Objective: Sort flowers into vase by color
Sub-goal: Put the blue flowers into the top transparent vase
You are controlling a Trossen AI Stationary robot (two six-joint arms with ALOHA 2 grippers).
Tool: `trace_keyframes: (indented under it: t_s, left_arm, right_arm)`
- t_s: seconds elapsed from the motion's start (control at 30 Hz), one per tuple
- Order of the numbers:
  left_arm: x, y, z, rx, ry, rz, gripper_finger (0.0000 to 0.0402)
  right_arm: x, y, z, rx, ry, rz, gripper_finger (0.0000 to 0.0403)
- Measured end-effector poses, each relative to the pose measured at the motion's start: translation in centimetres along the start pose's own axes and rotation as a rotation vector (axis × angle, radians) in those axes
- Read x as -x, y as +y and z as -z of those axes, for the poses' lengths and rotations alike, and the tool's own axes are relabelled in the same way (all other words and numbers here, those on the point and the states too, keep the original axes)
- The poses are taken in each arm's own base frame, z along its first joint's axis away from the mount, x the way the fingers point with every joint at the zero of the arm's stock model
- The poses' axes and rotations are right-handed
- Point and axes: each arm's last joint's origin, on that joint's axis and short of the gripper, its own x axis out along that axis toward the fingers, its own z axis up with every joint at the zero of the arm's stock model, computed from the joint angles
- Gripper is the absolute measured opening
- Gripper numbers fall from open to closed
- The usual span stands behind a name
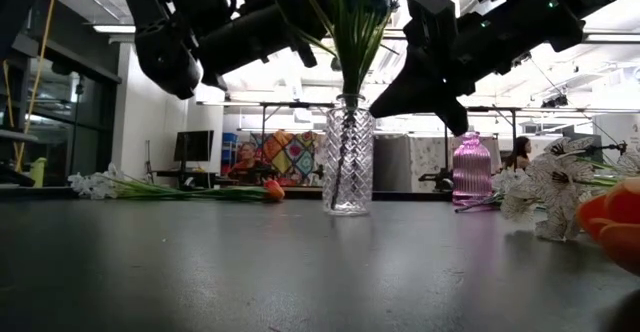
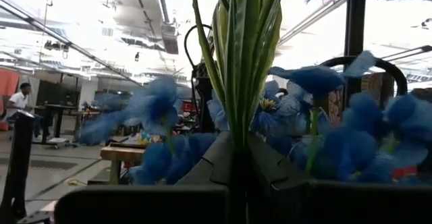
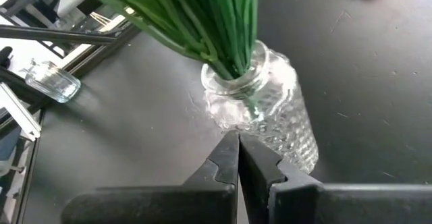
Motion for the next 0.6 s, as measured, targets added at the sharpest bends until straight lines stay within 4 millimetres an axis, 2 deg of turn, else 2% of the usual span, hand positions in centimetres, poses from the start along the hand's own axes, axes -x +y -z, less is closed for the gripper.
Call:
trace_keyframes:
  t_s: [0.27,0.6]
  left_arm:
    - [0.0,0.1,0.0,-0.035,-0.002,-0.011,0.0000]
    - [0.3,0.6,2.2,0.000,0.051,-0.070,0.0000]
  right_arm:
    - [0.0,0.0,0.0,0.000,-0.001,-0.001,0.0000]
    - [0.0,0.1,-0.2,-0.004,-0.017,-0.013,0.0000]
